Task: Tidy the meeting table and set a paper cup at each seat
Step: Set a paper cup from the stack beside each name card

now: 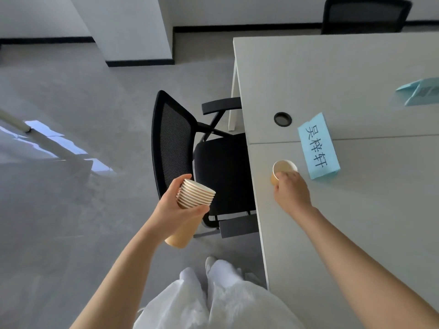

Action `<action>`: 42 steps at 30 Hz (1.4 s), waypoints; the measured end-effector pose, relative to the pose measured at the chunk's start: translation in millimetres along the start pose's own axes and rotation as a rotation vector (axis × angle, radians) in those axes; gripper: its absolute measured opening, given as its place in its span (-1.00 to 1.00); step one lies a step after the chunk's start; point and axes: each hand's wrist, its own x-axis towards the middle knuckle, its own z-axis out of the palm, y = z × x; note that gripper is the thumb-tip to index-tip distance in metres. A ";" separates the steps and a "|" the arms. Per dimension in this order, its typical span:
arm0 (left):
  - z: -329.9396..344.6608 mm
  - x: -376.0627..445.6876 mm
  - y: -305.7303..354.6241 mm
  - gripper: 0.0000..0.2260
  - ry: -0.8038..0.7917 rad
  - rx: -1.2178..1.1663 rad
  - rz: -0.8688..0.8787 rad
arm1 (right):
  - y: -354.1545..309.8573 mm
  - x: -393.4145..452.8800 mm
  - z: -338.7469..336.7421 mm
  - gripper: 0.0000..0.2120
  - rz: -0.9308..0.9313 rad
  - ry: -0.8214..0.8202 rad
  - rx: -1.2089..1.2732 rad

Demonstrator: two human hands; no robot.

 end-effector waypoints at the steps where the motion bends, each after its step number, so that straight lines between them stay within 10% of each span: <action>1: -1.9 1.5 0.3 -0.33 -0.002 0.000 0.003 | -4.9 -1.2 -2.7 -0.85 0.020 0.032 -0.010; 7: -21.3 9.0 0.4 -0.34 0.007 0.001 0.023 | -75.8 -4.3 -31.9 -0.74 -0.116 0.057 0.282; 21: -134.9 44.0 -39.8 -0.18 -0.004 0.025 0.013 | -268.6 7.0 -64.0 -0.77 -0.387 -0.525 0.762; 42: -359.4 225.5 -49.7 -0.30 -0.172 0.192 0.061 | -477.4 157.7 -44.5 -0.89 -0.120 -0.384 0.897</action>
